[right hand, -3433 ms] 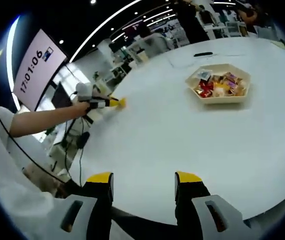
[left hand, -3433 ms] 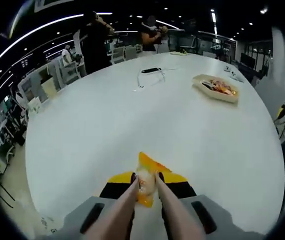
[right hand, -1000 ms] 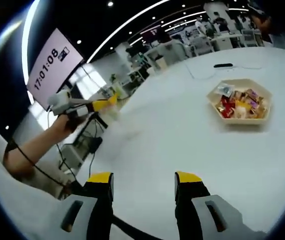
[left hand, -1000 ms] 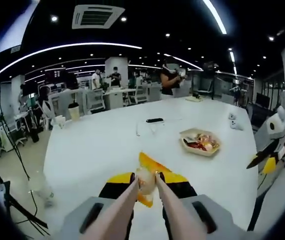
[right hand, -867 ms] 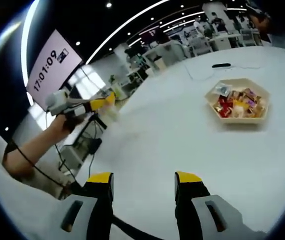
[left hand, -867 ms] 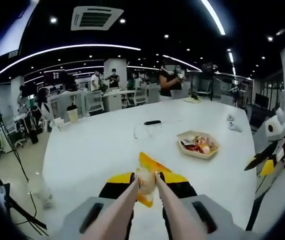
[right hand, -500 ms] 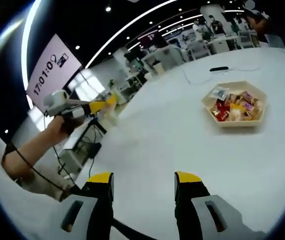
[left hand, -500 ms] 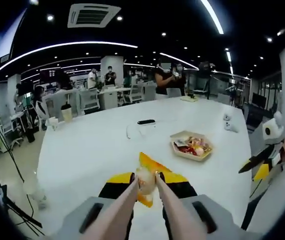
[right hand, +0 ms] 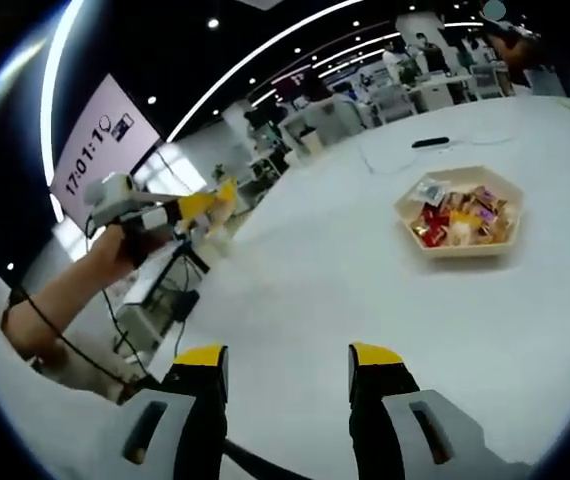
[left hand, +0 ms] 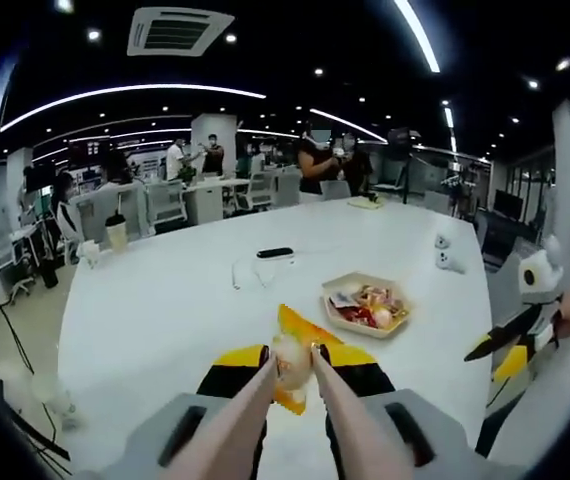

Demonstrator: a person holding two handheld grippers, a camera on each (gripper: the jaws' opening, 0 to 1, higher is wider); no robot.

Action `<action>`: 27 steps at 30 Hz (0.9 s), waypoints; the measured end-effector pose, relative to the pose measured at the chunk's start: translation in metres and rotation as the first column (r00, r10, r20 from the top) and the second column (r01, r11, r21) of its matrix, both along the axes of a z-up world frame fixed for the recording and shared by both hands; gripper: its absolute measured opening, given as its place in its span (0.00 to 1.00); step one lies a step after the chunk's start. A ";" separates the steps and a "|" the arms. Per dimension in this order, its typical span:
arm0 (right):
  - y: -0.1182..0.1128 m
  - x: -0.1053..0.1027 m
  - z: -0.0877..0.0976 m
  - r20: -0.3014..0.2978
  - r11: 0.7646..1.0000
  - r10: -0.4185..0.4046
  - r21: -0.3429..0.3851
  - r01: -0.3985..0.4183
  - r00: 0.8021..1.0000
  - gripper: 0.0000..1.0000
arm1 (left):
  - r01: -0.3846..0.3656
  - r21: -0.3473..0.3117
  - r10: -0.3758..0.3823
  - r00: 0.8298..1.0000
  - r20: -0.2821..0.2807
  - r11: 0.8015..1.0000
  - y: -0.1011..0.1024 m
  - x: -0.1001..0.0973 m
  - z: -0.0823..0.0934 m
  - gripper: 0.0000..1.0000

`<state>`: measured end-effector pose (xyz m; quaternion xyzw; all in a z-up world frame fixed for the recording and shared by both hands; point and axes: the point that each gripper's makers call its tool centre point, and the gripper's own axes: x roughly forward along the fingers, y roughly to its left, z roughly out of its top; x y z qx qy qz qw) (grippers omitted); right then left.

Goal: Place the target food into the container with the food tongs after gripping and lifting it, then release it inside without dropping or visibly crushing the food.

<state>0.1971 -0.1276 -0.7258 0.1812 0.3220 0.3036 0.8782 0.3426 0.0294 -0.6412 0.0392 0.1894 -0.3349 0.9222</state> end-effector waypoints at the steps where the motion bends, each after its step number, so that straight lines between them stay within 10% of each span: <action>1: -0.001 0.000 0.000 0.002 1.000 0.000 -0.003 0.000 1.000 0.48 | 0.005 -0.002 -0.005 1.000 0.002 1.000 -0.003 0.001 0.000 0.18; 27: -0.029 0.007 0.009 0.035 0.997 -0.083 0.010 0.083 0.996 0.48 | 0.155 0.000 -0.155 0.988 -0.016 0.988 -0.086 0.012 0.003 0.18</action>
